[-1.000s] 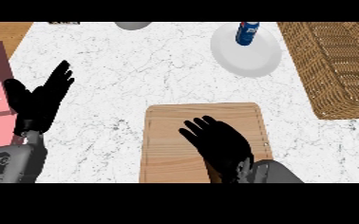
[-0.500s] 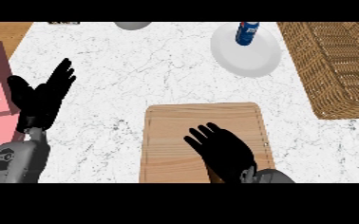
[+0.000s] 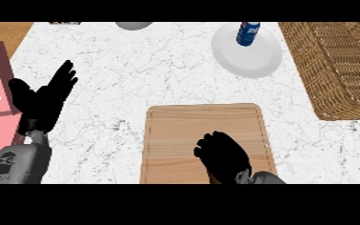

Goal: Pick the sweet potato from the cutting board and place it in the basket

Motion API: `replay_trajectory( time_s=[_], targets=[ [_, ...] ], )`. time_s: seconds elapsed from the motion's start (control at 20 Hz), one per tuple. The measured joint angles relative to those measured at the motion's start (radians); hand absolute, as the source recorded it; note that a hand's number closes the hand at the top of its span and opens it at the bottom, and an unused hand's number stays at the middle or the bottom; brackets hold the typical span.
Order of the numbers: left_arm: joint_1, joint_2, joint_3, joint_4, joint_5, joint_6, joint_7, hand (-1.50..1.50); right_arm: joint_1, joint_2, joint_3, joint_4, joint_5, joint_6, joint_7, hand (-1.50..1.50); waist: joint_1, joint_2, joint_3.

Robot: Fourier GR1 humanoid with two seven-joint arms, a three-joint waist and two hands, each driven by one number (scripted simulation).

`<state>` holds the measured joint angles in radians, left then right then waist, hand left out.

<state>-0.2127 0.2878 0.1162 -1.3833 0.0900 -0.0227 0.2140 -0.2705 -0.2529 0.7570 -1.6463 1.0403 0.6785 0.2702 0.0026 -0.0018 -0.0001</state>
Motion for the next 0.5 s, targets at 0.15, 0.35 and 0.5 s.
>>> replay_trajectory(
  time_s=[0.15,0.35,0.5],
  targets=[
    [-0.007,-0.007,0.005,0.003,-0.006,0.0,0.002,0.0,-0.008,0.003,0.011,0.023,0.04,-0.016,-0.039,1.5,0.0,-0.002,0.0],
    [0.009,-0.01,0.014,-0.009,-0.008,-0.01,0.004,0.0,-0.012,0.02,0.013,0.053,0.092,-0.036,-0.071,1.5,0.001,-0.006,-0.002],
    [0.02,-0.009,0.017,-0.019,-0.014,-0.016,0.005,0.0,0.005,0.012,0.017,0.036,0.118,-0.035,-0.091,1.5,0.001,-0.007,-0.001]
  ],
)
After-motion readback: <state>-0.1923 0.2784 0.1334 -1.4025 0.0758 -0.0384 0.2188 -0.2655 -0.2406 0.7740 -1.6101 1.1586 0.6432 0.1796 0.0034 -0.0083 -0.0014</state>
